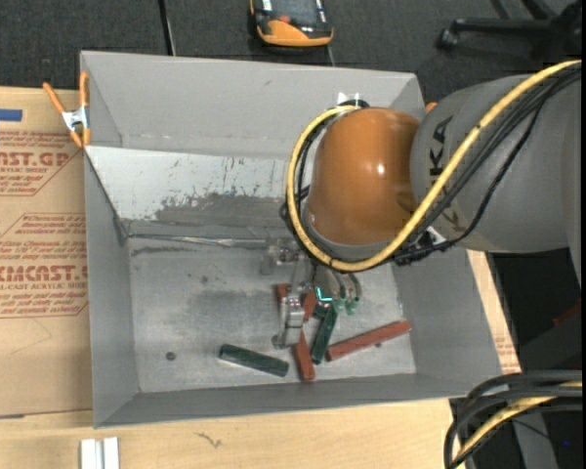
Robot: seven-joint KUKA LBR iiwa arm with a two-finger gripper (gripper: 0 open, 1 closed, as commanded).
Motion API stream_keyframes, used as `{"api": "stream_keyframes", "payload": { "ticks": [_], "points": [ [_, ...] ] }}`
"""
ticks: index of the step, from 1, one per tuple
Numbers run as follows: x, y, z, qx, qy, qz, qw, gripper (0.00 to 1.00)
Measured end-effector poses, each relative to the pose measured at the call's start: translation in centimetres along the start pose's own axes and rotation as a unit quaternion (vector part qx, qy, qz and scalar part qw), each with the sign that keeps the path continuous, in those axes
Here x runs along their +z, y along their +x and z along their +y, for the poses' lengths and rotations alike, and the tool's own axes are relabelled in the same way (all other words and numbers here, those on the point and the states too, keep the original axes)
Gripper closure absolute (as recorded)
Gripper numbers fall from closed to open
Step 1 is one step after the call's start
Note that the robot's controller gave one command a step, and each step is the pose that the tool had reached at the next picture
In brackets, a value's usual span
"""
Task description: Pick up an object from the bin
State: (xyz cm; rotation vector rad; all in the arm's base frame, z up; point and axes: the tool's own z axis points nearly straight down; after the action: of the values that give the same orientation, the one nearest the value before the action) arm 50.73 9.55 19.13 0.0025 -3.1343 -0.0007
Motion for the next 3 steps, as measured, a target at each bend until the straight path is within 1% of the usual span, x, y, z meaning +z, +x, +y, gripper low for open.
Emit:
{"api": "stream_keyframes", "payload": {
  "ticks": [1,2,3],
  "points": [
    [-0.4,-0.2,-0.1,0.001,0.0,-0.004,1.0,0.0],
    [6.4,1.2,0.3,0.037,-0.001,-0.0059,0.9993,0.0],
    [7.4,1.8,0.4,0.037,0.0,-0.0015,0.9993,0.0]
  ]
}}
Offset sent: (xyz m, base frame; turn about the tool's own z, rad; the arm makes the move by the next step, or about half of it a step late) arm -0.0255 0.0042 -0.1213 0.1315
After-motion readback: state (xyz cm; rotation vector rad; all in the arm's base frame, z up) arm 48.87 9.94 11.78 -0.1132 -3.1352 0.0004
